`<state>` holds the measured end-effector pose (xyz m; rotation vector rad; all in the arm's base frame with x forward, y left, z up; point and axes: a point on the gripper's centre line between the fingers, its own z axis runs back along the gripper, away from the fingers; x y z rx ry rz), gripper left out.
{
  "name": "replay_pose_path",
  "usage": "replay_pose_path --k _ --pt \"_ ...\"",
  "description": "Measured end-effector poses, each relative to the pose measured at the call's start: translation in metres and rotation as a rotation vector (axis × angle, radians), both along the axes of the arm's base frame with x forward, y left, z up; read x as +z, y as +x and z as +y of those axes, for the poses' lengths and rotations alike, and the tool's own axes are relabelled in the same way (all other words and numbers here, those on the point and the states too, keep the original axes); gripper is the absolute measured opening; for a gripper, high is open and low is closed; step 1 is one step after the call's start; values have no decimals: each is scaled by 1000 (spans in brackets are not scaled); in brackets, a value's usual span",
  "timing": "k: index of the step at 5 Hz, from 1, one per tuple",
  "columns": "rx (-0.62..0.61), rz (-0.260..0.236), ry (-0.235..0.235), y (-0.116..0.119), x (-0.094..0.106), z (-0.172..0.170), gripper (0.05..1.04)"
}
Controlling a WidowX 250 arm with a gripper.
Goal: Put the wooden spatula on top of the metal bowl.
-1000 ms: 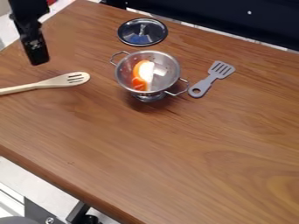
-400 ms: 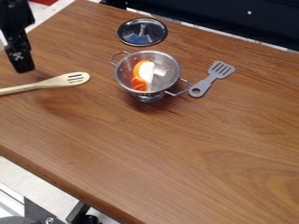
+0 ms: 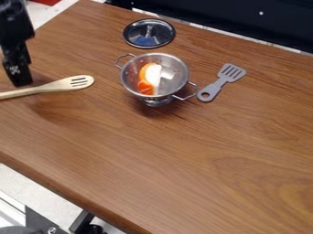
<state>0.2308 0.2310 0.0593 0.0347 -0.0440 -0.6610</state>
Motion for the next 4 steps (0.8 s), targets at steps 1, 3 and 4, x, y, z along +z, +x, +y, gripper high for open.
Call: replay_pose_path --k 1,3,4 --pt "-16 -5 5 -7 -14 -4 999" --pt "-6 -3 25 -11 -22 -5 967" --pt "-6 -13 40 -10 -21 -2 702"
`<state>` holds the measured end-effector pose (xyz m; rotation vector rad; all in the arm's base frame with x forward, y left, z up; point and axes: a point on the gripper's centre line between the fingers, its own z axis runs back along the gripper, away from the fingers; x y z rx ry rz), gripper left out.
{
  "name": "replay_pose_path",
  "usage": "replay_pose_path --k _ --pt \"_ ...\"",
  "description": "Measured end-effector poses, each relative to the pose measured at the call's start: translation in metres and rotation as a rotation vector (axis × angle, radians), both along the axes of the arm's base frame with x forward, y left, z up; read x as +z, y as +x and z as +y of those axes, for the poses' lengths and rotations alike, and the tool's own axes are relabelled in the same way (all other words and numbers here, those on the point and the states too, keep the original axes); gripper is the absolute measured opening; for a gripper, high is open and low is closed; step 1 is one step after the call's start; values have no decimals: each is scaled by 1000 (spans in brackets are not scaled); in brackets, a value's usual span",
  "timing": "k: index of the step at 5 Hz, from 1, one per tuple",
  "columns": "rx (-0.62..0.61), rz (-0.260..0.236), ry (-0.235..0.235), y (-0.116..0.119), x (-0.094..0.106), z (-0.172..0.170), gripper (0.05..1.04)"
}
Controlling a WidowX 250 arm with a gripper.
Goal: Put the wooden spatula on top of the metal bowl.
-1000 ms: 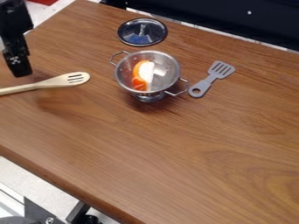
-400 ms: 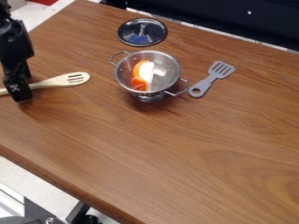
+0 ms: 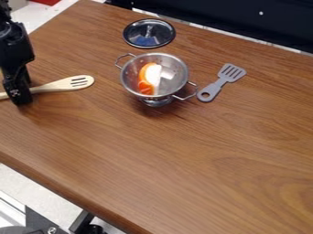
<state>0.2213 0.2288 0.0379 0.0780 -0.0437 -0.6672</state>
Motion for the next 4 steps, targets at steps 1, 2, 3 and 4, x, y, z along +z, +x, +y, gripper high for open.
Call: replay_pose_path --k 1,2,3,4 --pt "-17 11 -6 -2 -1 0 404" --pt "-16 10 -7 -2 -1 0 177" --pt "-14 0 -10 -1 0 -1 85" --pt "-6 13 -49 0 2 -7 79"
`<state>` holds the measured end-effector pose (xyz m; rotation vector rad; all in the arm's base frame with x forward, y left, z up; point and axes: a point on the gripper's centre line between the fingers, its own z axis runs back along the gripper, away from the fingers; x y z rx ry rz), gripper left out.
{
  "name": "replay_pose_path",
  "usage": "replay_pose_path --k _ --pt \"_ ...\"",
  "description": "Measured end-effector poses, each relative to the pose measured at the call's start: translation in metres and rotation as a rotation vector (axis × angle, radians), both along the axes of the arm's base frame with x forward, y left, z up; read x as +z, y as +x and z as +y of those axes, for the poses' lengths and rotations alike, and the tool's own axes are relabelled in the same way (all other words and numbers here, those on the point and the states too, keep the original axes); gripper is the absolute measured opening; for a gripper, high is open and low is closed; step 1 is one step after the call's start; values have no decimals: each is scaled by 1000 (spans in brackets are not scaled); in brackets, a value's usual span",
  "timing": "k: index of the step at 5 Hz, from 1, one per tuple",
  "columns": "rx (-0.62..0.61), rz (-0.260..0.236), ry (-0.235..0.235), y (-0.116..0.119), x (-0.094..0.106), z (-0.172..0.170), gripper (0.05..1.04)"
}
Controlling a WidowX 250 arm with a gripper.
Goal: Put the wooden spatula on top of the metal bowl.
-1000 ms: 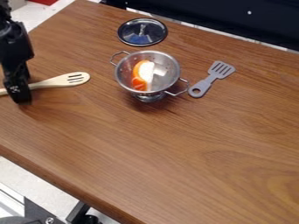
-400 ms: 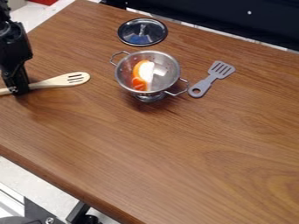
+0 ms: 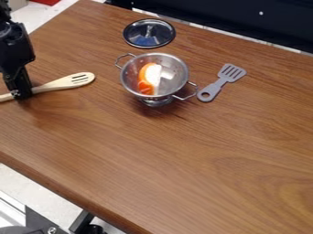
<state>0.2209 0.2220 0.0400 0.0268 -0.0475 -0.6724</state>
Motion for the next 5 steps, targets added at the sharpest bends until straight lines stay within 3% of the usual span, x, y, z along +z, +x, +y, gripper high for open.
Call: replay_pose_path --k 2,3,4,5 --pt "109 -39 -51 16 45 2 79" --pt "118 -10 -76 22 58 -8 79" --pt "98 36 -85 35 72 -38 79" --pt "33 57 -114 52 73 -73 79"
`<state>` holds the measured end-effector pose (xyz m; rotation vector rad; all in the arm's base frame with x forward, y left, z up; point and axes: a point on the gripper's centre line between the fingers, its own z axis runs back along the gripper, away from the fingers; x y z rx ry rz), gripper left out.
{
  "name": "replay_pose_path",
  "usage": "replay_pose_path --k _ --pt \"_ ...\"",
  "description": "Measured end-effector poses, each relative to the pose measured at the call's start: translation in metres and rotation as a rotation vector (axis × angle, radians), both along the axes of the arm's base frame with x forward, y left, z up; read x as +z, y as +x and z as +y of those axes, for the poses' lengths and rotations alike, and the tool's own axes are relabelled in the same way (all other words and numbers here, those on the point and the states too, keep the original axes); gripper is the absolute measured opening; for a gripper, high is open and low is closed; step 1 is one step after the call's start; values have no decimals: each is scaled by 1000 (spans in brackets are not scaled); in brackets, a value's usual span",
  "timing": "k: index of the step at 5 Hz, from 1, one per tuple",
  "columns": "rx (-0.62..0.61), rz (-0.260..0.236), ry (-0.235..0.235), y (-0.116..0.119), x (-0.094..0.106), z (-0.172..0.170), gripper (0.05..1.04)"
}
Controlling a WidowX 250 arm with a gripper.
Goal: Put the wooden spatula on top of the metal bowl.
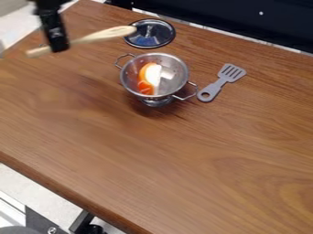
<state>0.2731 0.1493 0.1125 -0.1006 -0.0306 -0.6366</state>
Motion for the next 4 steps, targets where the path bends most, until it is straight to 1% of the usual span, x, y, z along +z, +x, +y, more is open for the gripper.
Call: replay_pose_path --k 1,2,3,4 --pt "1 -53 -15 7 9 -27 79" --pt "-5 -52 -19 7 3 -46 79" --pt "-13 -59 2 7 -5 -69 79" --pt "-4 -69 33 15 -5 -82 79"
